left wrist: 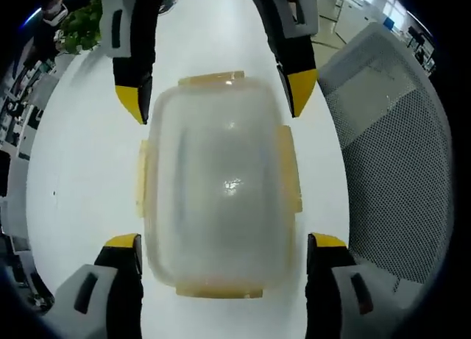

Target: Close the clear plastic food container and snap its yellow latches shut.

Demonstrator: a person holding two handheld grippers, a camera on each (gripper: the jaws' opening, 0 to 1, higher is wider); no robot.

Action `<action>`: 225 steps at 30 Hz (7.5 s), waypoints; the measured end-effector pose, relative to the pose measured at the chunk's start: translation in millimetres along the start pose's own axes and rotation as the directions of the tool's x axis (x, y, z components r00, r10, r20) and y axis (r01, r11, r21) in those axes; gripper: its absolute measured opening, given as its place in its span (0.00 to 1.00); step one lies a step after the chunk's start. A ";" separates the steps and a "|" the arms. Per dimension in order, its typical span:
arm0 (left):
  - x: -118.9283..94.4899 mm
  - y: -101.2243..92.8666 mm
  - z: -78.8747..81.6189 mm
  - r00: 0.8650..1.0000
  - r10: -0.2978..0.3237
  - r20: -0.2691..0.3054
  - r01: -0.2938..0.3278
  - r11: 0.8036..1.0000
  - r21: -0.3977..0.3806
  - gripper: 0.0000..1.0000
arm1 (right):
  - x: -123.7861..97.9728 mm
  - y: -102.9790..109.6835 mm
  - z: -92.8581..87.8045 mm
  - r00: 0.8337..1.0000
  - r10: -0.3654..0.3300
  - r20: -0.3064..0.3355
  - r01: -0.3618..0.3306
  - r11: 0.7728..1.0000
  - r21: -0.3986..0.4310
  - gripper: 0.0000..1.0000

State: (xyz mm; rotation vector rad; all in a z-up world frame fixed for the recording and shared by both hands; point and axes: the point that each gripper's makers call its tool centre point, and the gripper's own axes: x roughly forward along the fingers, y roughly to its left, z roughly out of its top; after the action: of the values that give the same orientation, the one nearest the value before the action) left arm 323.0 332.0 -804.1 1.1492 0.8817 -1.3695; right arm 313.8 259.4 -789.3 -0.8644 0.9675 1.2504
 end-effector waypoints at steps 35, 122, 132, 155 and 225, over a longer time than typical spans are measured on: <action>5.8 -16.4 6.7 1.000 0.016 0.005 -0.016 1.000 -0.003 0.84 | 6.8 16.2 -7.0 1.000 -0.011 -0.027 0.011 1.000 -0.004 0.77; -14.5 -7.3 -70.1 0.999 0.044 -0.011 -0.044 0.999 -0.001 0.85 | 36.7 11.3 72.3 1.000 0.010 0.013 -0.010 1.000 0.009 0.79; -14.5 -7.1 -71.1 0.998 0.044 -0.034 -0.044 0.999 -0.001 0.85 | 37.3 10.4 72.1 1.000 0.014 0.008 -0.015 1.000 0.008 0.79; -12.8 14.2 -75.1 0.998 0.046 -0.036 -0.046 0.999 -0.013 0.85 | 38.7 -11.6 75.1 1.000 0.016 0.020 -0.016 1.000 0.001 0.79; -2.7 92.4 -74.1 0.998 0.045 -0.047 -0.047 0.999 -0.026 0.85 | 38.8 -90.0 71.5 0.999 0.016 0.040 -0.016 1.000 0.000 0.80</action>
State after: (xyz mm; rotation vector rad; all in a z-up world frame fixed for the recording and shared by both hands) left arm 425.5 391.1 -811.5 1.1780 0.8992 -1.2942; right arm 413.3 328.2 -798.7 -0.8302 0.9437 1.2766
